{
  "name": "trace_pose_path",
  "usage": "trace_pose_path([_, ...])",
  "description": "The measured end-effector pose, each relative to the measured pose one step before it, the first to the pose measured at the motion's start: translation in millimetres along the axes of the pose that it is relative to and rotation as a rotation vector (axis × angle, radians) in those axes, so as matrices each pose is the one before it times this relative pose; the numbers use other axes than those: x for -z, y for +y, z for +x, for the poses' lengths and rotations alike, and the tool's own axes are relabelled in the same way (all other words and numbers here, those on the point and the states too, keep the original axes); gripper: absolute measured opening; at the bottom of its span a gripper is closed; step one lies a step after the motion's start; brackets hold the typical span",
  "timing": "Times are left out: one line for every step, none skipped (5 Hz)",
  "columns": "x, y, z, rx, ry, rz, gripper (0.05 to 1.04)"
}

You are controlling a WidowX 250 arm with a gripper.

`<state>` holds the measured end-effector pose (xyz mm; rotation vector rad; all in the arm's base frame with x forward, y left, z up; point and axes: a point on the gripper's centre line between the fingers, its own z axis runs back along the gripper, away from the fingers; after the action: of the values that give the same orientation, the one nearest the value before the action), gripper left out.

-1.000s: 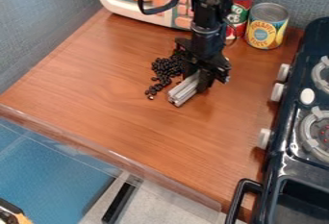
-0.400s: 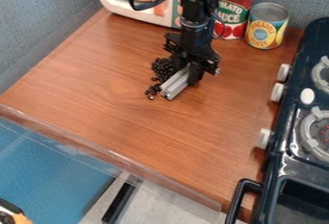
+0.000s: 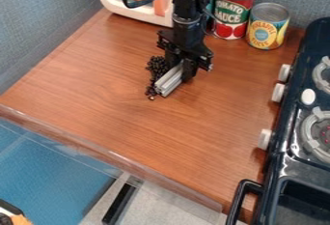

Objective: Sweep into pile

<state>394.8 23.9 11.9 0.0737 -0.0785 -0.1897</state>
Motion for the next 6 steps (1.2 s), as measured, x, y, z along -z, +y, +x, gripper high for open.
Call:
trace_pose_path([-0.04, -3.16, 1.1, 0.0058, -0.007, -0.0199, 0.386])
trace_pose_path([-0.8, -8.1, 1.53, 0.0122, -0.0068, -0.0368, 0.386])
trace_pose_path([-1.33, -17.86, 0.97, 0.0171, 0.0124, -0.0641, 0.386])
trace_pose_path([-4.84, -20.92, 7.54, 0.024, -0.006, -0.0481, 0.386])
trace_pose_path([-28.28, -12.81, 15.18, 0.0102, -0.0741, -0.0137, 0.386])
trace_pose_path([-8.79, -6.69, 6.15, -0.0184, -0.0077, -0.0029, 0.386])
